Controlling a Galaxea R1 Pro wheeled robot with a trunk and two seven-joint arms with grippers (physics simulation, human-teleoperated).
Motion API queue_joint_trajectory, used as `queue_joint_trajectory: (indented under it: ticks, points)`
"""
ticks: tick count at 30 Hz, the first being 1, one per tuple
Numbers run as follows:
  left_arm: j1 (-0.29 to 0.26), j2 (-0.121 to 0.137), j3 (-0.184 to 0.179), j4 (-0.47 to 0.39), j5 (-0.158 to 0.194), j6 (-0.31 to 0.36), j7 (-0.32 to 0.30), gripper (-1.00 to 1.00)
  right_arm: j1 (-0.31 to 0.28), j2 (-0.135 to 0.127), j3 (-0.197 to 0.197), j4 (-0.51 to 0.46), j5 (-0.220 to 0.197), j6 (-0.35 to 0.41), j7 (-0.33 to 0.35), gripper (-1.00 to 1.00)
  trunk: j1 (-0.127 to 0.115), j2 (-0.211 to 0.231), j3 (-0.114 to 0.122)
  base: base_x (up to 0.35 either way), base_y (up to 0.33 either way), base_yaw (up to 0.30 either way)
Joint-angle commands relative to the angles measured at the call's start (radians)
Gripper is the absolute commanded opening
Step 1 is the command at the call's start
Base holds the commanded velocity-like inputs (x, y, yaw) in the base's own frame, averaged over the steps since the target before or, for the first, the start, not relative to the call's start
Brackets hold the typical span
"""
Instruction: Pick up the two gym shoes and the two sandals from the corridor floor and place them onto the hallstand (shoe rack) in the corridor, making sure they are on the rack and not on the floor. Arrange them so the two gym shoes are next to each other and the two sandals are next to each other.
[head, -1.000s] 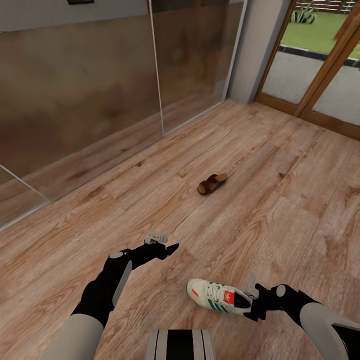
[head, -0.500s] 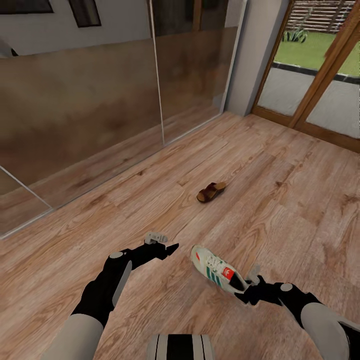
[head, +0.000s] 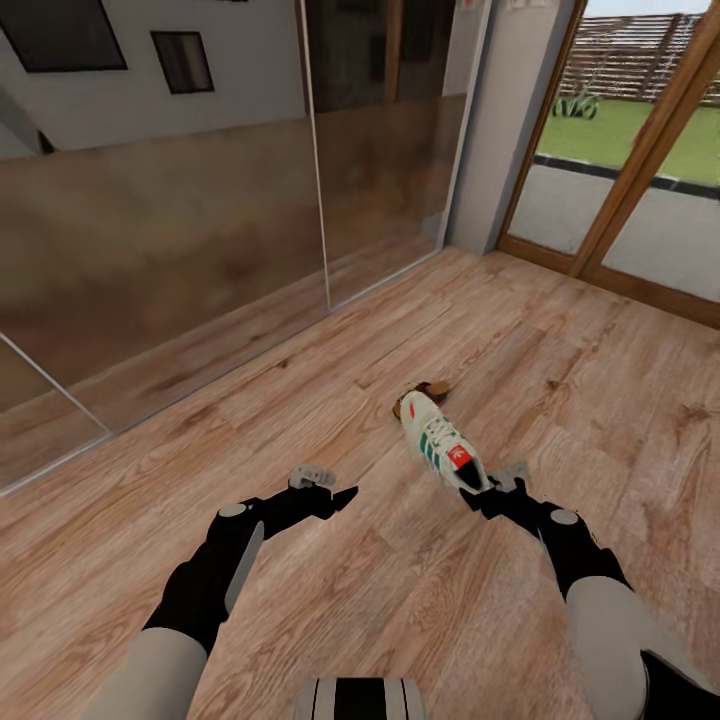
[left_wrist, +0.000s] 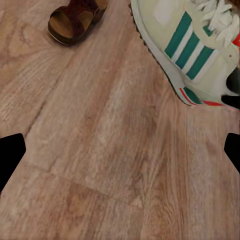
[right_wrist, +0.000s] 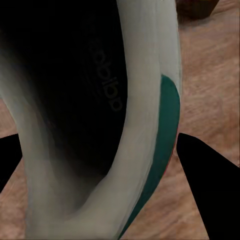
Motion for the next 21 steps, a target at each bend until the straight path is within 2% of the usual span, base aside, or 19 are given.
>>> queue_joint_trajectory:
  ticks: [1,2,4,6,7,8,9,12,21]
  points:
    - [0.000,0.000,0.001,-0.002,0.001,0.008,-0.003,1.00,-0.002,0.024,-0.008,-0.044,0.017,0.007,0.005,-1.00,0.000,0.000,0.003,0.000,0.000,0.000]
    - [0.000,-0.001,0.001,-0.002,0.001,0.008,-0.003,1.00,-0.002,0.061,-0.009,-0.131,0.013,0.028,0.004,-1.00,-0.001,0.000,0.007,0.000,0.000,0.000]
    - [0.000,-0.001,0.001,-0.002,0.002,0.008,-0.003,1.00,-0.002,0.099,-0.009,-0.247,0.007,0.052,0.003,-1.00,-0.002,0.001,0.015,0.000,0.000,0.000]
    - [0.000,-0.001,0.001,-0.002,0.002,0.007,-0.003,1.00,-0.002,0.118,-0.010,-0.325,-0.010,0.068,0.003,-1.00,-0.003,0.001,0.022,0.000,0.000,0.000]
    - [0.000,-0.001,0.001,-0.002,0.003,0.007,-0.003,1.00,-0.002,0.125,-0.010,-0.357,-0.038,0.077,0.003,-1.00,-0.003,0.001,0.026,0.000,0.000,0.000]
    - [0.000,-0.001,0.001,-0.002,0.003,0.007,-0.002,1.00,-0.002,0.128,-0.010,-0.368,-0.054,0.080,0.003,-1.00,-0.004,0.002,0.030,0.000,0.000,0.000]
    - [0.000,-0.001,0.001,-0.002,0.004,0.007,-0.002,1.00,-0.002,0.134,-0.010,-0.389,-0.094,0.086,0.003,-1.00,-0.004,0.002,0.034,0.000,0.000,0.000]
    - [0.000,-0.001,0.001,-0.002,0.005,0.007,-0.002,1.00,-0.002,0.137,-0.009,-0.402,-0.122,0.090,0.003,-1.00,-0.005,0.003,0.046,0.000,0.000,0.000]
    - [0.000,0.000,0.003,-0.002,0.002,0.008,-0.001,1.00,-0.002,0.140,-0.010,-0.418,-0.143,0.098,0.005,-1.00,-0.009,0.005,0.080,0.000,0.000,0.000]
